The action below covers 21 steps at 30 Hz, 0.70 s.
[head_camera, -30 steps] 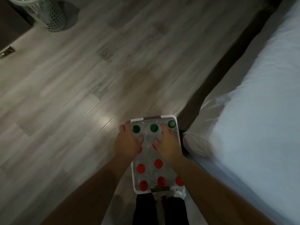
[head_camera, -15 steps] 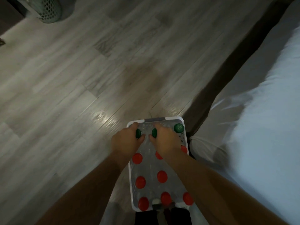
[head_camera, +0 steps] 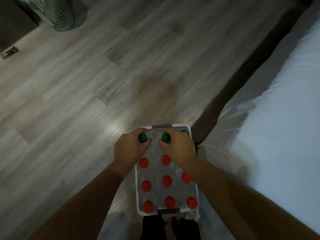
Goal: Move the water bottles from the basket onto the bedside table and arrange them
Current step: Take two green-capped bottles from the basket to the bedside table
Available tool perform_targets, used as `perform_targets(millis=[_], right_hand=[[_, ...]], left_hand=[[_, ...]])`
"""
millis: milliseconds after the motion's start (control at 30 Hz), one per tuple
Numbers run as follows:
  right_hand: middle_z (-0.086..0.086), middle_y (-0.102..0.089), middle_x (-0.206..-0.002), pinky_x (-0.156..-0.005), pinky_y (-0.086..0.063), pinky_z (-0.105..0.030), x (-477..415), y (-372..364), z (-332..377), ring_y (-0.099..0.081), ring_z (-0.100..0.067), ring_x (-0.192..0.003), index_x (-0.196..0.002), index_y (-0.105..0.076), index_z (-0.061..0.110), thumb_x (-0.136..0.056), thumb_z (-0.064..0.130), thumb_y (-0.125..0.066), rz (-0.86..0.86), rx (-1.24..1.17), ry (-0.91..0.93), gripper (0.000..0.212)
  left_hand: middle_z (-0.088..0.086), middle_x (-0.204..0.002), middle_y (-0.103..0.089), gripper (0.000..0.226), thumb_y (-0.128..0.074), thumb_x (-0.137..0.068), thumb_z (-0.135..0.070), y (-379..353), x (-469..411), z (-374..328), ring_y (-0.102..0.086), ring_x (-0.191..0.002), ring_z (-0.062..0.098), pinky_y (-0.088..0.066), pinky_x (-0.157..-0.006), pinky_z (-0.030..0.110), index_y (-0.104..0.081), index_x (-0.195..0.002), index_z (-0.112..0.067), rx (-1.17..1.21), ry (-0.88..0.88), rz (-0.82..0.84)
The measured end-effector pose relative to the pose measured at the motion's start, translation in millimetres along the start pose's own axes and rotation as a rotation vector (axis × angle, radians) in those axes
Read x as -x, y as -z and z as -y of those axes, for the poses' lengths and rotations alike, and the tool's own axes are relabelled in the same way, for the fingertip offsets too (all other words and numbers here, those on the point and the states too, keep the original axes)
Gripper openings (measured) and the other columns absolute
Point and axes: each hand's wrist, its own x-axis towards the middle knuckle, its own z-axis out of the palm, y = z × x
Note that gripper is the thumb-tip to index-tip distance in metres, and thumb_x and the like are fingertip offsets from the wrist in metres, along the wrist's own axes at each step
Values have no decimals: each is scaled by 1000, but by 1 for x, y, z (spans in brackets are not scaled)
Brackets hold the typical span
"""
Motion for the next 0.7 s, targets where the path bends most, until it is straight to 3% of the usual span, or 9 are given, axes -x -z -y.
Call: perform_targets(millis=[100, 233, 333, 433, 567, 700], right_hand=[[2, -67, -95, -72, -46, -26, 27, 28, 19, -62, -16, -88, -114, -63, 31, -88, 38, -57, -95, -44, 14, 28], [7, -68, -94, -81, -56, -37, 83, 74, 44, -65, -13, -86, -112, -59, 36, -83, 47, -56, -157, -166, -39, 30], [8, -70, -94, -83, -56, -33, 143, 109, 62, -65, -10, -85, -114, -57, 36, -85, 51, -57, -226, -194, -80, 33], [4, -73, -94, -79, -56, -32, 216, 132, 73, -66, -13, -84, -116, -61, 33, -83, 46, -63, -360, -211, -119, 36], [6, -73, -93, -69, -51, -18, 311, 138, 74, -63, -4, -71, -108, -68, 29, -78, 34, -72, -532, -359, -235, 31], [5, -73, -90, -75, -53, -28, 400, 118, 48, -67, -13, -84, -96, -71, 28, -73, 26, -76, -720, -423, -393, 24]], left_hand=[[-6, -86, -71, 31, -66, -82, -42, 32, 25, -23, -59, -72, 9, -48, -65, 23, -65, -112, -33, 24, -5, -33], [-5, -79, -71, 33, -67, -80, -42, 91, 79, -54, -65, -70, 12, -55, -63, 27, -65, -112, -34, 98, 3, -98], [-8, -82, -72, 34, -70, -80, -39, 130, 129, -76, -65, -71, 7, -53, -64, 23, -65, -113, -34, 182, -13, -99], [-10, -87, -72, 35, -72, -79, -37, 162, 181, -89, -64, -73, 5, -48, -64, 17, -65, -113, -34, 197, -70, -49], [-7, -87, -71, 30, -72, -77, -36, 192, 237, -103, -64, -73, 8, -53, -66, 25, -66, -107, -34, 186, -140, 62], [-9, -82, -69, 25, -73, -74, -39, 199, 280, -119, -65, -73, 12, -55, -68, 31, -67, -97, -34, 69, -331, 201]])
